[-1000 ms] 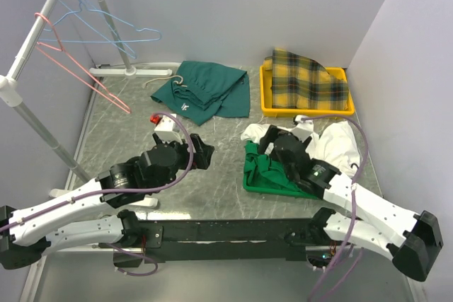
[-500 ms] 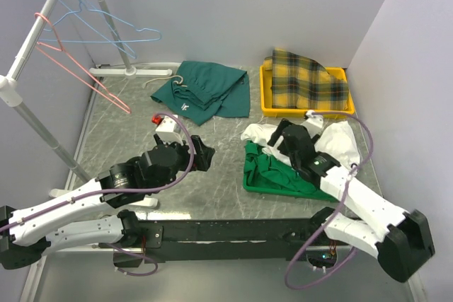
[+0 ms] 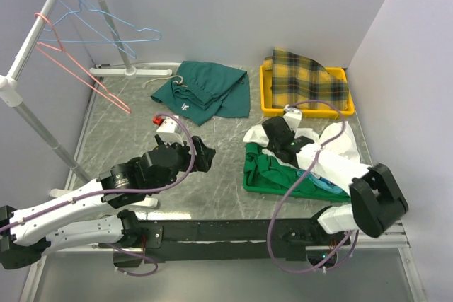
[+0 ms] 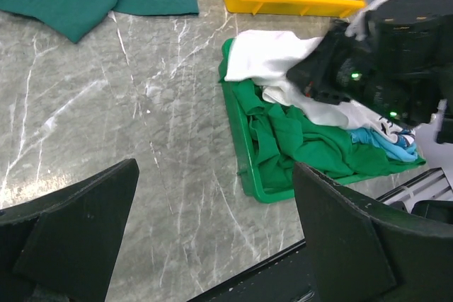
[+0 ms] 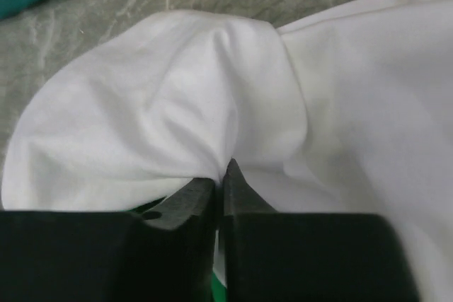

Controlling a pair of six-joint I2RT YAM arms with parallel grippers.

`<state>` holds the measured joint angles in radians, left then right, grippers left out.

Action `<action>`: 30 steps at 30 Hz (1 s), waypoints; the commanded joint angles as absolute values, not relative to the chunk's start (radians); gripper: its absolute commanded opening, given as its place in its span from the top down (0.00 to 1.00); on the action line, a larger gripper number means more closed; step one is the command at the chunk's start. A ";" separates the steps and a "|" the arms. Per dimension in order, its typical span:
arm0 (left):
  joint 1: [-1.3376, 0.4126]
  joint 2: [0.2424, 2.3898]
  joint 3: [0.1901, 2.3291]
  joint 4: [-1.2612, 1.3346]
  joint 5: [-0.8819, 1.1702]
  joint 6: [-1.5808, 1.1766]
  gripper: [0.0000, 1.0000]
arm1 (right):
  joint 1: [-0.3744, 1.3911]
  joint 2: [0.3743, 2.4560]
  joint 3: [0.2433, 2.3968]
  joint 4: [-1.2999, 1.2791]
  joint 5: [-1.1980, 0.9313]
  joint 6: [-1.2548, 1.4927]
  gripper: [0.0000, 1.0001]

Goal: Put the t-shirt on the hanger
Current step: Pick up the T-shirt and place it in the bin.

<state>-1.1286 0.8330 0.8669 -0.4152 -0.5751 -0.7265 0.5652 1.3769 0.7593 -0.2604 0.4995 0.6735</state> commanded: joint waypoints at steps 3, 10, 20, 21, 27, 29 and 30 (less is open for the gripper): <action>-1.132 0.819 0.891 -0.385 -0.571 -0.724 0.04 | 0.569 1.172 0.891 -0.404 0.669 0.649 1.00; -1.132 0.815 0.943 -0.391 -0.592 -0.707 0.04 | 0.571 0.965 1.112 -0.491 0.660 0.566 1.00; -1.132 0.813 1.006 -0.399 -0.623 -0.673 0.03 | 0.571 1.012 1.581 -0.456 0.450 0.378 1.00; -1.132 0.816 1.011 -0.402 -0.629 -0.673 0.04 | 0.571 1.026 1.619 -0.451 0.440 0.356 1.00; -1.132 0.810 1.029 -0.403 -0.652 -0.667 0.04 | 0.572 1.147 1.886 -0.410 0.266 0.336 1.00; -1.132 0.805 1.037 -0.408 -0.660 -0.667 0.04 | 0.574 1.204 1.965 -0.413 0.212 0.359 1.00; -1.132 0.802 1.040 -0.413 -0.664 -0.667 0.04 | 0.586 1.216 1.977 -0.407 0.183 0.388 1.00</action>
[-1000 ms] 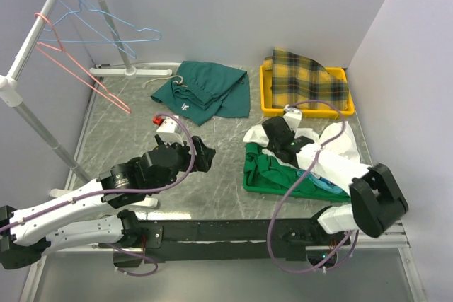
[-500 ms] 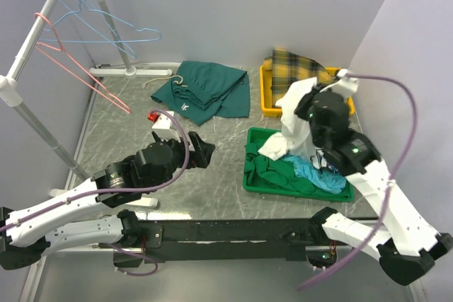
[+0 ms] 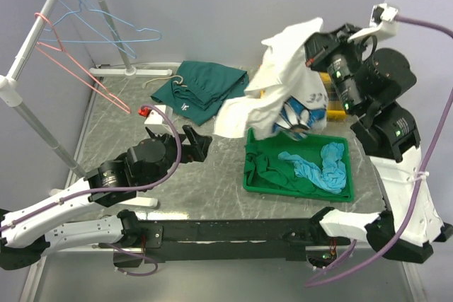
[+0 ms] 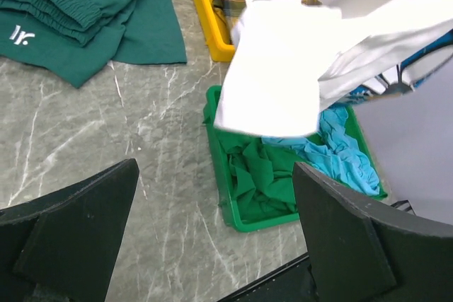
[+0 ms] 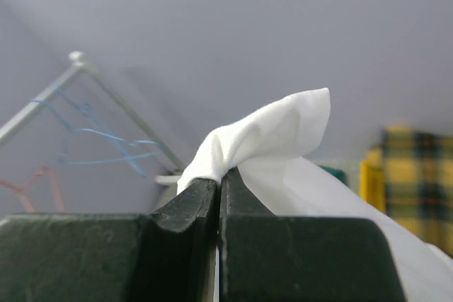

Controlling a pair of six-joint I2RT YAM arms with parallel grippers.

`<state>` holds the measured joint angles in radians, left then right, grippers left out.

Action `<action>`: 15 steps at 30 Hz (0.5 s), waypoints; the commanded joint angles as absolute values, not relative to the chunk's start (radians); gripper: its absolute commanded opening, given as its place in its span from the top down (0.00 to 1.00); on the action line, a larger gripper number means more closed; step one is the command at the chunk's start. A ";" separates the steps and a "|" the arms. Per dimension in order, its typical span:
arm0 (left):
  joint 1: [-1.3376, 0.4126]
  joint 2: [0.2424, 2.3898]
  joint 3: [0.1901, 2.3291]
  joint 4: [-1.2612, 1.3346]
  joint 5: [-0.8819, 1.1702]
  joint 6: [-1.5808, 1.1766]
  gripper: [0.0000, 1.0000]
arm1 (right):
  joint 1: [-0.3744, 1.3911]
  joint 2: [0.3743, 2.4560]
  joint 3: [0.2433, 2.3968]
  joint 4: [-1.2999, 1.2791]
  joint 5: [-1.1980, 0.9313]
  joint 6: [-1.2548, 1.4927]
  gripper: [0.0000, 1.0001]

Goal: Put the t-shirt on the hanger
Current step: Pick up the T-shirt and place it in the bin, then place the T-shirt at the center of the board.

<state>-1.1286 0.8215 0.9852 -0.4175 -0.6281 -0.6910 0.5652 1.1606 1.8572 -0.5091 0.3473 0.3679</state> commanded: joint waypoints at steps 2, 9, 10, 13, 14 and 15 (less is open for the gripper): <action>-1.132 0.790 1.045 -0.422 -0.680 -0.670 0.04 | 0.626 1.255 2.002 -0.388 0.137 0.396 1.00; -1.132 0.752 1.042 -0.451 -0.727 -0.684 0.04 | 0.752 1.385 2.069 -0.416 0.253 0.368 1.00; -1.132 0.749 1.037 -0.451 -0.730 -0.686 0.04 | 0.741 1.405 2.062 -0.414 0.261 0.370 1.00; -1.132 0.736 1.025 -0.456 -0.739 -0.695 0.02 | 0.677 1.460 2.002 -0.420 0.172 0.414 1.00; -1.132 0.733 1.020 -0.456 -0.741 -0.698 0.01 | 0.619 1.476 1.990 -0.420 0.084 0.455 1.00; -1.132 0.732 1.017 -0.456 -0.739 -0.699 0.02 | 0.589 1.492 1.976 -0.419 0.060 0.466 1.00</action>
